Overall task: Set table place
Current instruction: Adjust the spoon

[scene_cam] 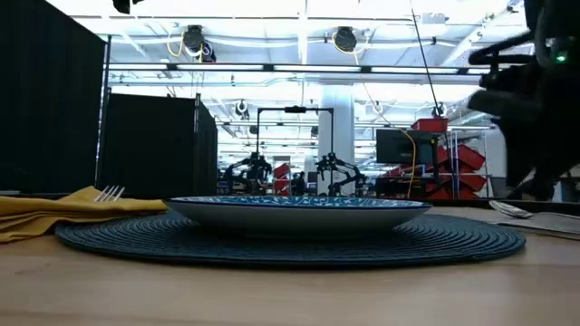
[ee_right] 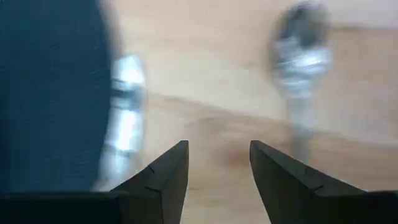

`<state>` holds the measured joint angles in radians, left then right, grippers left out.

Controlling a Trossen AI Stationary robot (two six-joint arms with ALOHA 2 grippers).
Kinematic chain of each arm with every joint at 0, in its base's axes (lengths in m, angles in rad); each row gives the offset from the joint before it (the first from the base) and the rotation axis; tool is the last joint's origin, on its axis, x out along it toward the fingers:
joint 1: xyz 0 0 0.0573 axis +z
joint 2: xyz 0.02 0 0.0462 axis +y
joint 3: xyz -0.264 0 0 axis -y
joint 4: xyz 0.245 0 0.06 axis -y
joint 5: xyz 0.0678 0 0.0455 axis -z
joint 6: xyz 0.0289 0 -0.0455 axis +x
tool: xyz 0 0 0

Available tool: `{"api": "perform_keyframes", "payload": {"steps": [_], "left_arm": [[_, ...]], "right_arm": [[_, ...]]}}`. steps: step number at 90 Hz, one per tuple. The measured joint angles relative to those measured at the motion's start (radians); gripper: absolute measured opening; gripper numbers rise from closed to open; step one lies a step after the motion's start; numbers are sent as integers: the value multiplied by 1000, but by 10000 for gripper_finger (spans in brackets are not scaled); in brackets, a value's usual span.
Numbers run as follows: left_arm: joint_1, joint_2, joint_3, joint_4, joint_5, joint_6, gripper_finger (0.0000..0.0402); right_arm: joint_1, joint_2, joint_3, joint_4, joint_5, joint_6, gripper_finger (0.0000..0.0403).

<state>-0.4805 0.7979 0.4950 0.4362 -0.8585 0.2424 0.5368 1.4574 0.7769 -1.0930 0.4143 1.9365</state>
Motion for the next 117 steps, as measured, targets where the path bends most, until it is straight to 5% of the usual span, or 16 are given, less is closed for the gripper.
{"api": "perform_keyframes", "payload": {"steps": [14, 48, 117], "left_arm": [[0, 0, 0, 0, 0, 0, 115], [-7, 0, 0, 0, 0, -1, 115], [-34, 0, 0, 4, 0, 0, 115]], "right_arm": [[-28, 0, -3, -101, -47, -9, 167], [-120, 0, -130, 77, -101, -156, 177], [-95, -3, -167, 209, -130, -112, 13]]}}
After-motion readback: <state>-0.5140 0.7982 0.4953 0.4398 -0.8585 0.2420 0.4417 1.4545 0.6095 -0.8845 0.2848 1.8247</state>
